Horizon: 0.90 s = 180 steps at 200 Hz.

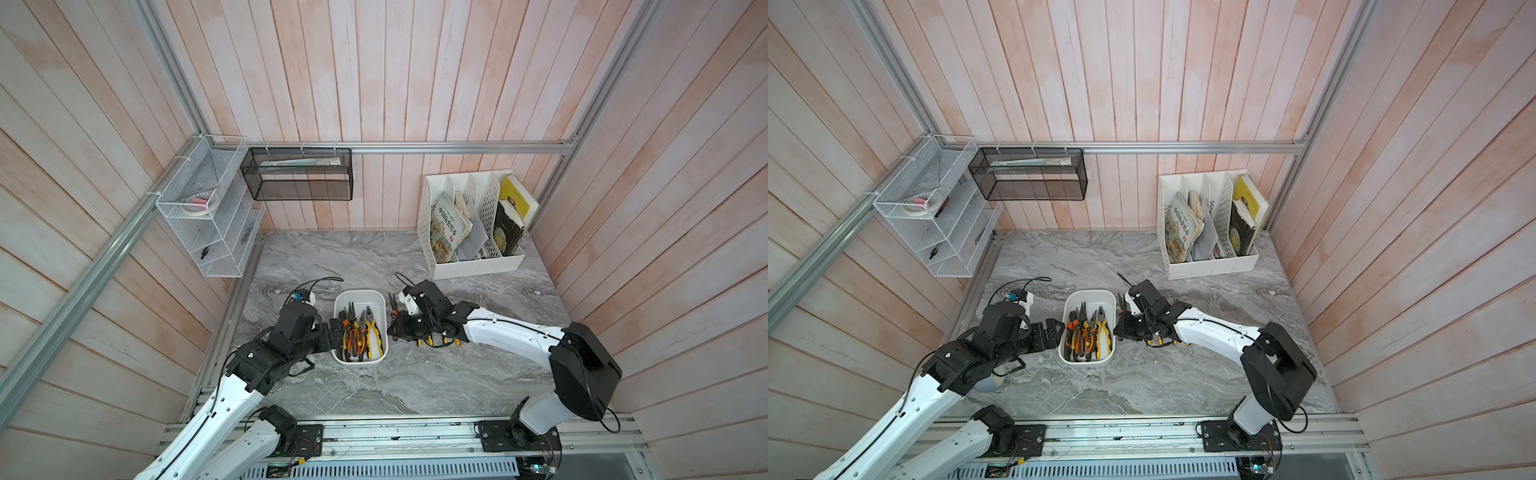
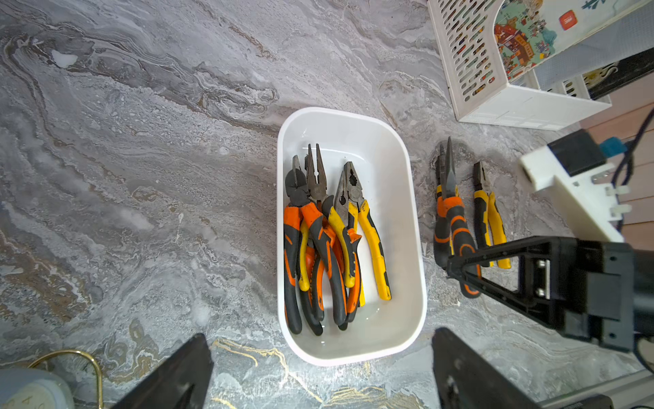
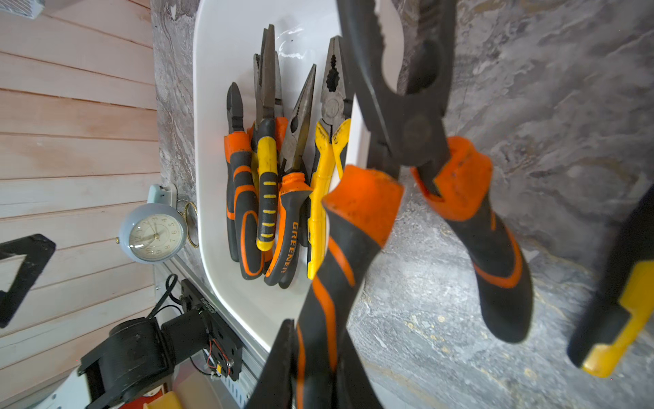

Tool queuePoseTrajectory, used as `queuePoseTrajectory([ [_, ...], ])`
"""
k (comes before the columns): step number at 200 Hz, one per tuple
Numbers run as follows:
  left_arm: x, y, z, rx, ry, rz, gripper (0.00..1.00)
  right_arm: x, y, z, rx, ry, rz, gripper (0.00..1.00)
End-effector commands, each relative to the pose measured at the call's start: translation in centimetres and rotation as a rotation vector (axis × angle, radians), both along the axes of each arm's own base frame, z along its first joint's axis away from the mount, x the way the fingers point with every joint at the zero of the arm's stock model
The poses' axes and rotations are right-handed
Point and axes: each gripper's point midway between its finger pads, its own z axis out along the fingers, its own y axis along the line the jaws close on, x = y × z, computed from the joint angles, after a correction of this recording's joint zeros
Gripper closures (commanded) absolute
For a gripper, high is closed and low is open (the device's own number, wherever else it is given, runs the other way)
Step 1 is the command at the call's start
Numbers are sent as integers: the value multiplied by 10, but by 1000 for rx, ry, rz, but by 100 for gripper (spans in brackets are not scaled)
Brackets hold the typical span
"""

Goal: Take the pliers out of the storage box
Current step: Place the pliers at the center of the board.

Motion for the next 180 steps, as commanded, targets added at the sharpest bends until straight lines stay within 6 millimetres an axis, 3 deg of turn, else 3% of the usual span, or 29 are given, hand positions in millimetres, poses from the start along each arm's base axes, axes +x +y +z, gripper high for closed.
queuePoseTrajectory([
  [1, -1, 1, -4, 18, 6, -1, 0, 12, 13, 21, 116, -42, 5, 100],
  [67, -1, 1, -4, 20, 11, -1, 0, 19, 9, -28, 55, 43, -22, 100],
  [128, -1, 1, -4, 20, 9, -2, 0, 19, 2, -20, 67, 17, -52, 100],
  [180, -1, 2, -4, 18, 7, 1, 0, 20, -14, -41, 45, 58, -69, 100],
])
